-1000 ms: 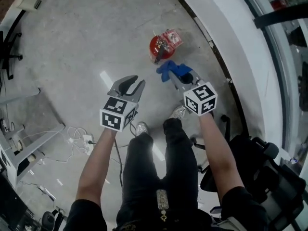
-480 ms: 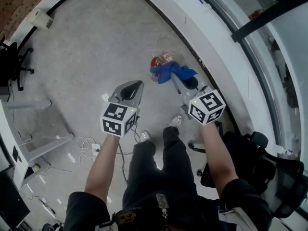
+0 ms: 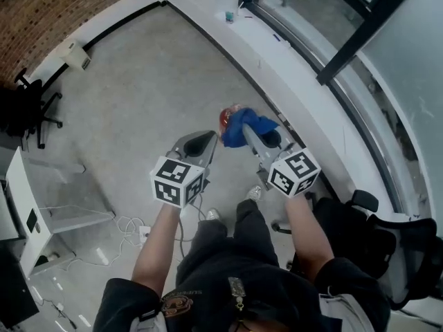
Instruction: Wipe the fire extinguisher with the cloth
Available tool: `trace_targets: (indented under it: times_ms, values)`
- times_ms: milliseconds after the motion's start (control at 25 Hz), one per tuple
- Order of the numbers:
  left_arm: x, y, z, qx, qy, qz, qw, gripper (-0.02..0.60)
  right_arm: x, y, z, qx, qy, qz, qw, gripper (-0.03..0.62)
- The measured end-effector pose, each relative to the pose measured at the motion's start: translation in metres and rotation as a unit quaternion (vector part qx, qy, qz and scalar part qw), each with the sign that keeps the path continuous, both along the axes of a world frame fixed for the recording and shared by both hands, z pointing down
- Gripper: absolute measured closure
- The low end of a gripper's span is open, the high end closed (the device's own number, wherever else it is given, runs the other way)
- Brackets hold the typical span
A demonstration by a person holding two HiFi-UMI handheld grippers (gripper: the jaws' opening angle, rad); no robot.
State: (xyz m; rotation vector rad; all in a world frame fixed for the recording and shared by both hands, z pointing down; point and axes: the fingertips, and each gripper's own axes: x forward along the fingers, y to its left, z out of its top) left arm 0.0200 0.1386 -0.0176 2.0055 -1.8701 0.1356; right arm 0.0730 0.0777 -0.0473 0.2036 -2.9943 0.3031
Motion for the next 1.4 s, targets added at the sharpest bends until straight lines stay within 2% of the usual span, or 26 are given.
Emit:
trace_targets:
  times_ms: [200, 440, 800, 1400]
  values:
    - [0.005, 0.017, -0.045, 0.025, -0.029, 0.002, 0.9993, 0.575, 0.013, 0.028, -0.042, 0.029, -0.015, 0.0, 0.999, 0.549]
    - [0.02, 0.038, -0.085, 0.061, -0.044, 0.006, 0.9972, 0.575, 0.033, 0.055, -0.078, 0.045, -0.038, 0.008, 0.998, 0.549]
    - [0.053, 0.068, -0.114, 0.083, -0.058, 0.014, 0.9948, 0.575, 0.06, 0.089, -0.115, 0.069, -0.07, 0.015, 0.995, 0.549]
    - [0.112, 0.078, -0.142, 0.093, -0.069, -0.008, 0.9932, 0.575, 0.12, 0.101, -0.14, 0.061, -0.098, -0.006, 0.993, 0.549]
